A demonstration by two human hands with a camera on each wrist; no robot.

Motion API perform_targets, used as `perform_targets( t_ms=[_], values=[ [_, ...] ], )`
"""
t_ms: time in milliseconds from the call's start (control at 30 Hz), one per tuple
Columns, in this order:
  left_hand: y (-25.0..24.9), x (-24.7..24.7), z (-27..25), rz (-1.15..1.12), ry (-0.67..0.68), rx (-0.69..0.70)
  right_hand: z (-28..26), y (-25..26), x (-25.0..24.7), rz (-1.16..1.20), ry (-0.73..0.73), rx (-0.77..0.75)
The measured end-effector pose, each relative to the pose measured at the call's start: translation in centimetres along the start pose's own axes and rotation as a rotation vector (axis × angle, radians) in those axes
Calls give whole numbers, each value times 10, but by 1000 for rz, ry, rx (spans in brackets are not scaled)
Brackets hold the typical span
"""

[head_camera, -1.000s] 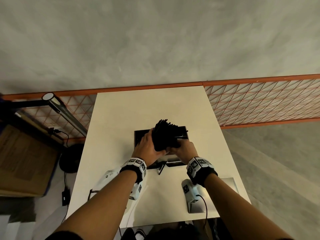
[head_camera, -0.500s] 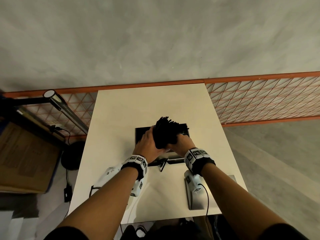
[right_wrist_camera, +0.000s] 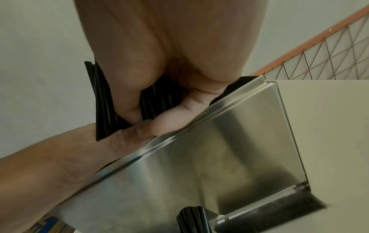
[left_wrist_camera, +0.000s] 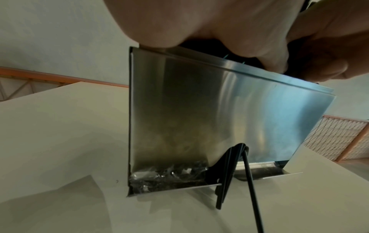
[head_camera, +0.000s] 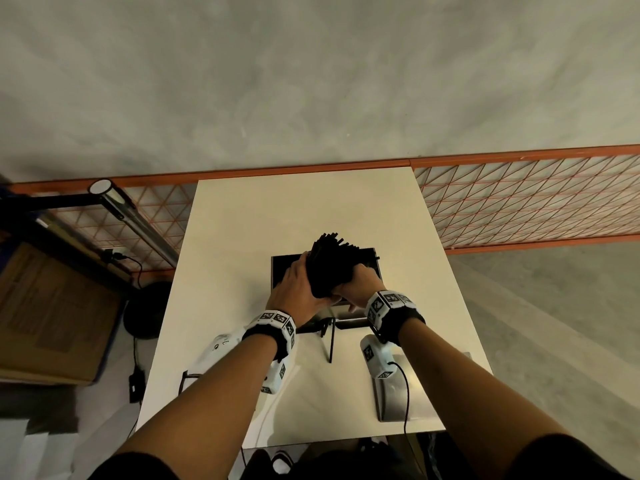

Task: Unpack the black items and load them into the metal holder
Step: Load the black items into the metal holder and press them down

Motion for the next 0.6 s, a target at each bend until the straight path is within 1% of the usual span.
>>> perform_targets(
  t_ms=[100,233,433,500,600],
  values=[
    [1,0,1,-22,1,-15,0,-3,-3,49,-37,-11],
    [0,-1,0,-56,-9,-20,-5,0,-13,120,-121,-52],
    [-2,-4,-2,-62,-42,35,-17,-5,-41,221,-255,-8],
    [-2,-5,-2,-73,-48,46,-18,-5,-45,265,-267,13],
    [-3,-5,0,-93,-38,60,-18,-5,-44,320,-244,34]
  ],
)
Point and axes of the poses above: each hand's wrist, its own z-axis towards the middle knuckle, its own x-axis out of the palm, y = z × x, the point moved 10 cm from there along z, towards the middle knuckle, and after that the axes turned 4 degrees about -x, right-handed, at the moved point
